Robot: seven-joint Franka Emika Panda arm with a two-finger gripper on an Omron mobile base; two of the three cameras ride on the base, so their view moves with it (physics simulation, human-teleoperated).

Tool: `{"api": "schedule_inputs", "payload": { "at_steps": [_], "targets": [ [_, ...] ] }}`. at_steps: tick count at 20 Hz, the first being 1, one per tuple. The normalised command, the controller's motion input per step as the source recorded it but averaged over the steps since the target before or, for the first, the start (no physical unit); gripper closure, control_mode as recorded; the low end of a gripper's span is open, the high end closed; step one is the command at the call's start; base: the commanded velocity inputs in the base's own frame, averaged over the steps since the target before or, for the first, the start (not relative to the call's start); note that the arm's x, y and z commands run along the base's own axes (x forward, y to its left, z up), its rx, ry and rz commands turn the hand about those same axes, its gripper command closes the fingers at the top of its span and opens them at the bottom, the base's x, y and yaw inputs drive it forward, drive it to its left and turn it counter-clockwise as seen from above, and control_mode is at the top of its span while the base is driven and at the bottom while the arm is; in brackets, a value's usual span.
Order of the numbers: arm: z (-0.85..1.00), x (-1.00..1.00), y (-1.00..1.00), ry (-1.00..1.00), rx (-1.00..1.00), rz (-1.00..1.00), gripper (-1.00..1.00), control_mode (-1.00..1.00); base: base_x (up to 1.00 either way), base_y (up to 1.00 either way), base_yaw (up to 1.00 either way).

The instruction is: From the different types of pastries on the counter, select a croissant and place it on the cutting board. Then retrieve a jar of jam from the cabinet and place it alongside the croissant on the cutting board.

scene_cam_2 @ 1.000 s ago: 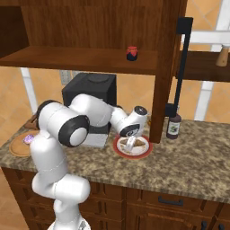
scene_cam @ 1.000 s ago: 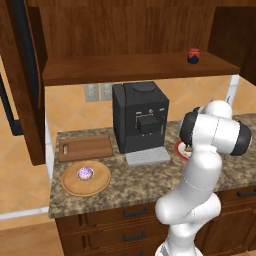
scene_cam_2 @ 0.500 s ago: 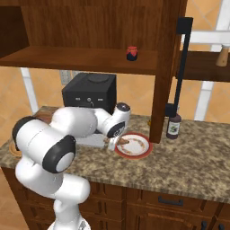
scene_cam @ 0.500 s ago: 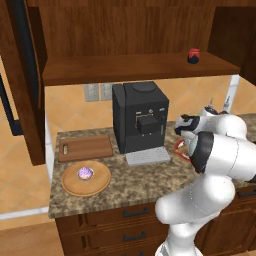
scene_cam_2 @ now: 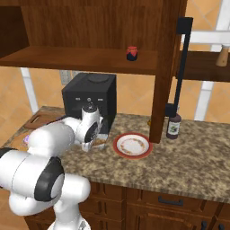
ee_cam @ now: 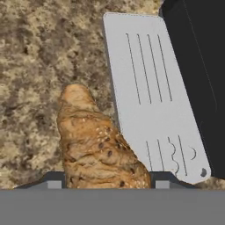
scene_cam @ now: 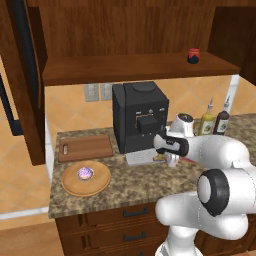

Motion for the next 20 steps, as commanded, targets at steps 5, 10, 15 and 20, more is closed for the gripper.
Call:
{"api": "schedule_inputs", "payload": {
  "at_steps": [5, 10, 15, 20],
  "targets": [
    [0.00, -0.01, 1.00, -0.01, -0.01, 0.01, 1.00, -1.00, 0.00, 0.00, 0.00],
    [0.02, 0.28, 1.00, 0.00, -0.03, 0.00, 1.00, -1.00, 0.00, 0.00, 0.00],
    [0.04, 0.51, 1.00, 0.00, -0.17, 0.00, 1.00, -1.00, 0.00, 0.00, 0.00],
    [0.23, 0.20, 1.00, -0.04, -0.34, 0.00, 1.00, -1.00, 0.00, 0.00, 0.00]
  ]
}}
